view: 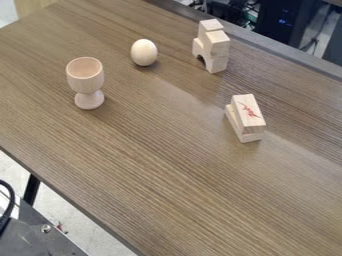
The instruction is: Put one rectangular block on top of the two cubes
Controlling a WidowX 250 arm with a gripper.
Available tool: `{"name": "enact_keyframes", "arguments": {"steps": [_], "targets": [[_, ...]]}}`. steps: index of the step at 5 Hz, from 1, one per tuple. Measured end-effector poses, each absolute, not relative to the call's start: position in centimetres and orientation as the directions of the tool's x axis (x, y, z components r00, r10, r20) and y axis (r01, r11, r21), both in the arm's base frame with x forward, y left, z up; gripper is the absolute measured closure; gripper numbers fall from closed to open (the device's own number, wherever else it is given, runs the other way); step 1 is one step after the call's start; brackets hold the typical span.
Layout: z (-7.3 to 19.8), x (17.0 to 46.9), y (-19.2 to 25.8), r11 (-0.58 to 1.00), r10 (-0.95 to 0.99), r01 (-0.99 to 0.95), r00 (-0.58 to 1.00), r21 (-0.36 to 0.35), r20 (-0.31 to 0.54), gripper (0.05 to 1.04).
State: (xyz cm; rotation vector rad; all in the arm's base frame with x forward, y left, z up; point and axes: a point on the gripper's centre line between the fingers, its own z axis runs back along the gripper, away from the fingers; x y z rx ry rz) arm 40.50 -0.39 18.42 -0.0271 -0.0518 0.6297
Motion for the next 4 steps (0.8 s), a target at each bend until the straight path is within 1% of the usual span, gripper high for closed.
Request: {"name": "enact_keyframes", "arguments": {"steps": [1,2,3,4], "targets": [[16.5,40.5,-0.4,0.808,0.589,-0.589,0.808,-0.010,-0.002,0.084],[14.4,39.1,-0.5,0.804,0.594,-0.594,0.803,0.024,-0.047,0.084],[14.1,37.8,-1.3,0.814,0.580,-0.580,0.813,0.022,-0.049,0.084],[13.5,36.2,-2.2,0.812,0.583,-0.584,0.811,-0.009,-0.048,0.084]]}}
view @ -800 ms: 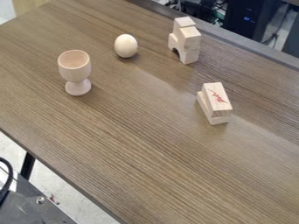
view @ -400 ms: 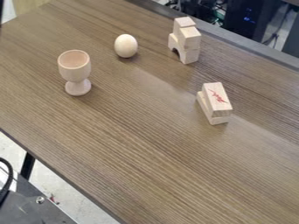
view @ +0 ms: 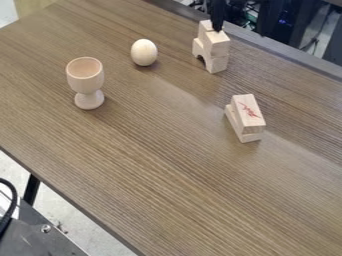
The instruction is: Put one rectangular block on top of the two cubes
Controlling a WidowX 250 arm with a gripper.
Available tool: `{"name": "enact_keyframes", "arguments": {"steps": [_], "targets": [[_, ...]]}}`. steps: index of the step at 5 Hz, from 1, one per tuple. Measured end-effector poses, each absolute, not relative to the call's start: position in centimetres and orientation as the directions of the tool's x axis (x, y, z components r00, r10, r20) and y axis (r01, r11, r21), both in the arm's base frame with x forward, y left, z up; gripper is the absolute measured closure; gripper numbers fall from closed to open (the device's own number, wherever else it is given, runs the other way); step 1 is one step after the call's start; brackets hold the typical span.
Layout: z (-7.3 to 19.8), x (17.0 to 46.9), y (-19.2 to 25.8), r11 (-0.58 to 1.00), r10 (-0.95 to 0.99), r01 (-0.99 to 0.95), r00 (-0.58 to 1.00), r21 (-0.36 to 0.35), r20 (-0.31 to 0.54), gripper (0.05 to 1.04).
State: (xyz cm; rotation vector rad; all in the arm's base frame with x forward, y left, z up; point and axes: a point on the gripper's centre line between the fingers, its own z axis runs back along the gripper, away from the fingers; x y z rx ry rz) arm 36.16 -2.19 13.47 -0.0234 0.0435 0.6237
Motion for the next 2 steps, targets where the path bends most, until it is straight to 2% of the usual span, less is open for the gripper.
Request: {"name": "enact_keyframes", "arguments": {"steps": [2], "targets": [[11.4,35.1,-5.5,0.732,0.678,-0.676,0.735,-0.087,-0.006,0.084]]}}
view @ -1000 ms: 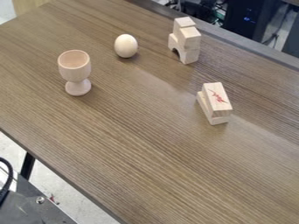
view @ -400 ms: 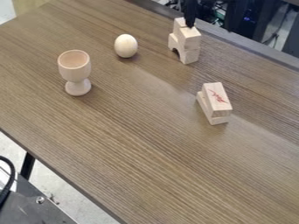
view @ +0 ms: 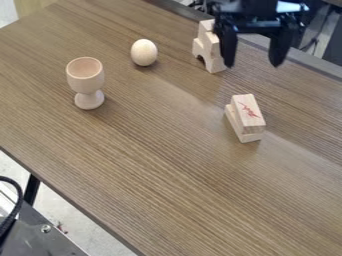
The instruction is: Put one rectangular block on top of the two cubes
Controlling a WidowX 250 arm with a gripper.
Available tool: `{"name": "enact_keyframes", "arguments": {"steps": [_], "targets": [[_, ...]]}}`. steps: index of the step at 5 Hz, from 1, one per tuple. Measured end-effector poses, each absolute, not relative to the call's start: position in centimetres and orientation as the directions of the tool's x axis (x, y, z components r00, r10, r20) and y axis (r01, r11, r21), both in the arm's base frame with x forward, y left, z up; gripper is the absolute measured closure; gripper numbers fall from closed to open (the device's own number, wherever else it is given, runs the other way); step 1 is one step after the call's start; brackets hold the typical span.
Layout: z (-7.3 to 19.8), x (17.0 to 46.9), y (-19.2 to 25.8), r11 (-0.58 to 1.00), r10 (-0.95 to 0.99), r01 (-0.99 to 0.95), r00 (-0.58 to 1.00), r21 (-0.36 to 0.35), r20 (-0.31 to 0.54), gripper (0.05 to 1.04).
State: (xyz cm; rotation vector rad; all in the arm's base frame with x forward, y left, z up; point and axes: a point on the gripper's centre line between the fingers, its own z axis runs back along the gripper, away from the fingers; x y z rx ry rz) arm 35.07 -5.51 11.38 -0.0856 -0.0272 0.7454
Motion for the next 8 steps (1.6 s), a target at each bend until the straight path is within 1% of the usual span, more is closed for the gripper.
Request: {"name": "enact_keyframes", "arguments": {"steps": [1,2,3,4,6,7,8], "targets": [[10.4,35.3,-6.3,0.699,0.715,-0.713,0.698,-0.051,0.043,0.084],[9.2,35.3,-6.8,0.695,0.718,-0.719,0.693,-0.021,0.065,0.083],[8.0,35.2,-6.6,0.692,0.721,-0.722,0.691,0.012,0.049,0.084],[7.6,35.4,-6.4,0.698,0.713,-0.716,0.698,0.027,0.068,0.084],[6.1,35.0,-7.1,0.674,0.739,-0.738,0.673,-0.030,0.027,0.084],[5.6,35.0,-7.2,0.667,0.745,-0.745,0.667,-0.027,0.012,0.084],[4.7,34.6,-6.9,0.663,0.749,-0.748,0.663,0.015,-0.010,0.084]]}}
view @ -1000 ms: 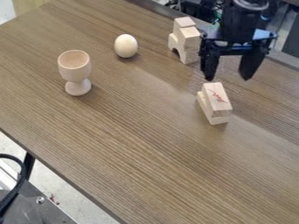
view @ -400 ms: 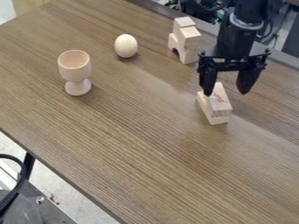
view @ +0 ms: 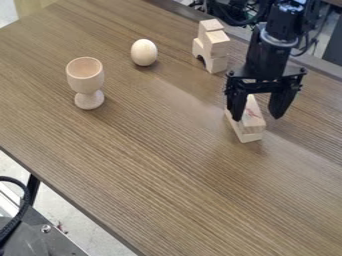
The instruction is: Put one rectangular block on top of the two cubes
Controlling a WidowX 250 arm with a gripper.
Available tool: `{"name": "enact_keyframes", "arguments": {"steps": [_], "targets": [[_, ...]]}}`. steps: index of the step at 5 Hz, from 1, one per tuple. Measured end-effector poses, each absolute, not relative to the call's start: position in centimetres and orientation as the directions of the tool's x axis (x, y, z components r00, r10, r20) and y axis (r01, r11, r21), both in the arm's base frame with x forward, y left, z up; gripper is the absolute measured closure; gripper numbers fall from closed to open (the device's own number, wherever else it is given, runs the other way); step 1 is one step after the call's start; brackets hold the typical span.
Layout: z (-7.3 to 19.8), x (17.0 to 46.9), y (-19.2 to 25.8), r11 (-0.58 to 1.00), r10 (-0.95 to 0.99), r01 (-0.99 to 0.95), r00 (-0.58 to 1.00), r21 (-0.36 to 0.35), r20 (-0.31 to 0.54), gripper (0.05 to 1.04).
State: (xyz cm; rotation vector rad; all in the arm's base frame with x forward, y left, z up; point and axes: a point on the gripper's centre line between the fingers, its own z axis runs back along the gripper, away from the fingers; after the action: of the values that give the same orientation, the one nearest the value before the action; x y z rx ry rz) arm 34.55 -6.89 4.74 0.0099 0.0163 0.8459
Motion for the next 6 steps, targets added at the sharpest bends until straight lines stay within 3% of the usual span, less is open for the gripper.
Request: {"name": "enact_keyframes", "arguments": {"steps": [2,3,4,6], "targets": [[4.6,34.5,-6.2,0.642,0.766,-0.766,0.641,0.035,-0.043,0.137],[4.6,34.6,-5.7,0.619,0.785,-0.785,0.617,0.030,-0.055,0.397],[4.6,34.3,-5.4,0.598,0.801,-0.801,0.593,0.043,-0.082,0.594],[4.7,34.4,-5.3,0.582,0.810,-0.813,0.575,0.033,-0.111,0.594]]}}
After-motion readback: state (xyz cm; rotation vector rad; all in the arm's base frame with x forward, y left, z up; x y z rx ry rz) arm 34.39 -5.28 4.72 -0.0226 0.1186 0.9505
